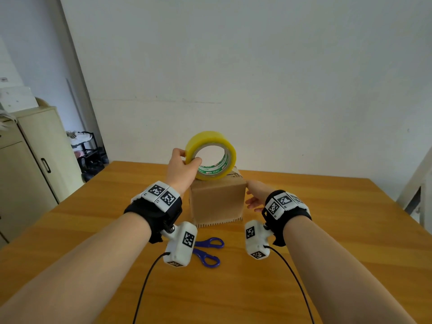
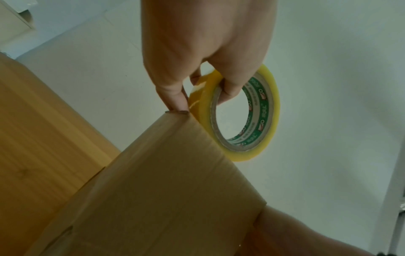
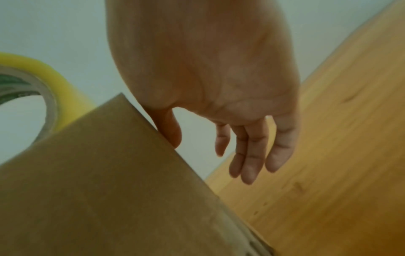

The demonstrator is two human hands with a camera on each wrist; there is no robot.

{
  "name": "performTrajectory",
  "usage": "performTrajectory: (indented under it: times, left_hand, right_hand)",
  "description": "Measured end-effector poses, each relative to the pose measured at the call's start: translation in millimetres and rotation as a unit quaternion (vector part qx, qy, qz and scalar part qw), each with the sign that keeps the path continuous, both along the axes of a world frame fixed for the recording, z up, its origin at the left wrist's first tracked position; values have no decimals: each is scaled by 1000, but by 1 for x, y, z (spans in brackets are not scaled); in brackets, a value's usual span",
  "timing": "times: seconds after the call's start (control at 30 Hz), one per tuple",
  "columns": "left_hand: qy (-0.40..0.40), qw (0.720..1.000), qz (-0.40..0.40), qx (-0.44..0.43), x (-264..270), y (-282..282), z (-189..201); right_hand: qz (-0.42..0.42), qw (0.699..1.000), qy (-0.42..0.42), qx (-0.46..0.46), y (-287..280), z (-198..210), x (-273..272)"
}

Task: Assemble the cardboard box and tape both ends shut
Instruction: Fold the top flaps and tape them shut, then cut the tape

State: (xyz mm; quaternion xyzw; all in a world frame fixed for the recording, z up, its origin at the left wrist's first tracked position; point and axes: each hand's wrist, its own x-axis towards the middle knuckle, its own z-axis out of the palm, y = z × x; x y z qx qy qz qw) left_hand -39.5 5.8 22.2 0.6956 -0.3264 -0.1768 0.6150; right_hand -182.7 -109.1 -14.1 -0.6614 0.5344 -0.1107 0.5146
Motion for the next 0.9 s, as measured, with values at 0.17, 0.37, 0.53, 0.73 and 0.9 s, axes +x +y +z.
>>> performTrajectory:
  times: [0.17,0.37,0.53,0.73,0.9]
  left_hand:
    - [-7,1000,-14,-1,0,-3,2]
    - [-12,1000,-20,5,5,-5,4]
    - [-24,999,-37,23,5,-1,6]
    - [-97,994,-38,44,8,0,3]
    - [-165,985,-16,56,8,-4,5]
  right_hand:
    - [-20,982,-173,-76,-12,-5,1]
    - [214,959,-144,-119,-12,15,2]
    - [307,896,67,-314,-14,13,14]
    - [314,880,111,-340,-14,9,18]
    - [319,861,152,-365,-13,11,18]
